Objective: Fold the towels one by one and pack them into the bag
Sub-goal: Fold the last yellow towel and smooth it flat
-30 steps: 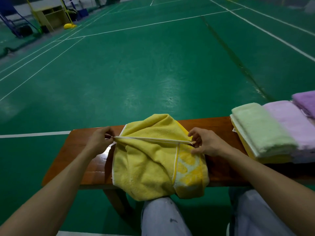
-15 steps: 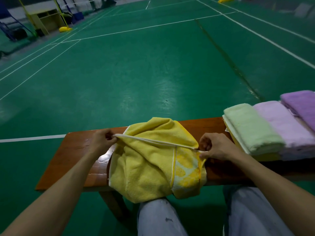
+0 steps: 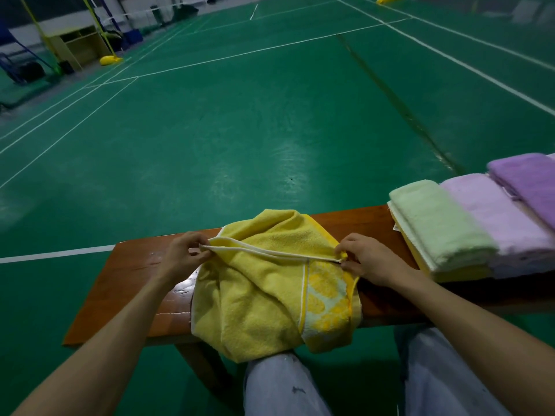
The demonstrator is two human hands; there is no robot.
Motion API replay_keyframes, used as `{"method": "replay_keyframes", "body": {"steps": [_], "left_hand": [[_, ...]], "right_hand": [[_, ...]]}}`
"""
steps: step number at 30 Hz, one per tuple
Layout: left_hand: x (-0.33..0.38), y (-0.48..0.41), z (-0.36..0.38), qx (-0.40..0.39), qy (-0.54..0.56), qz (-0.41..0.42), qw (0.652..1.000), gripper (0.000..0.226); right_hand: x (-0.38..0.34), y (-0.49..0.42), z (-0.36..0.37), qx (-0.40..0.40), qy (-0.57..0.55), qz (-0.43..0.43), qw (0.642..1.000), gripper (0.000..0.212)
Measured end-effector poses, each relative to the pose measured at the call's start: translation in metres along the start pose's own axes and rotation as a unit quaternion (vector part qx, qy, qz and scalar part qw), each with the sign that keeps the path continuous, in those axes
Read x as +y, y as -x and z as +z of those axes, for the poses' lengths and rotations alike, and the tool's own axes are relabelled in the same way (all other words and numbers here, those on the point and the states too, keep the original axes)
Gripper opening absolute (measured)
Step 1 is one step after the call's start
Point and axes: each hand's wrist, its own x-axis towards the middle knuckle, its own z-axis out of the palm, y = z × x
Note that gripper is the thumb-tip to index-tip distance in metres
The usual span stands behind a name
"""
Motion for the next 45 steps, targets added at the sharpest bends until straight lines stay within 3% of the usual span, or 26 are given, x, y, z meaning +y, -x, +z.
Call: {"method": "replay_keyframes", "body": {"steps": [7, 14, 19, 24, 27, 32, 38, 45], "left_hand": [[0.001, 0.008, -0.008, -0.016, 0.039, -0.013, 0.999, 0.013], [0.001, 0.006, 0.002, -0.003, 0.023, -0.014, 1.000, 0.007], [0.004, 0.006, 0.006, 0.023, 0.058, -0.009, 0.998, 0.027], [0.004, 0.007, 0.007, 0.018, 0.048, -0.010, 0.999, 0.019], [0.002, 0.007, 0.007, 0.017, 0.045, -0.014, 0.999, 0.017], [0.006, 0.008, 0.002, 0.031, 0.027, -0.033, 0.999, 0.017], [0.015, 0.018, -0.006, 0.026, 0.055, -0.078, 0.995, 0.016], [0.025, 0.028, -0.020, 0.039, 0.093, -0.090, 0.991, 0.010]], "right_hand": [[0.008, 0.006, -0.011, 0.050, 0.029, 0.031, 0.998, 0.022], [0.005, 0.021, -0.021, 0.015, 0.051, 0.101, 0.993, 0.019], [0.000, 0.025, -0.017, -0.015, -0.071, 0.147, 0.986, 0.015], [-0.005, 0.025, -0.018, -0.014, -0.207, 0.207, 0.956, 0.033], [-0.010, 0.025, -0.016, -0.024, -0.140, 0.190, 0.971, 0.042], [-0.007, 0.022, -0.015, 0.006, -0.070, 0.175, 0.982, 0.018], [-0.004, 0.026, -0.014, -0.005, -0.071, 0.144, 0.987, 0.013], [-0.002, 0.029, -0.032, 0.047, -0.040, 0.058, 0.996, 0.016]]}}
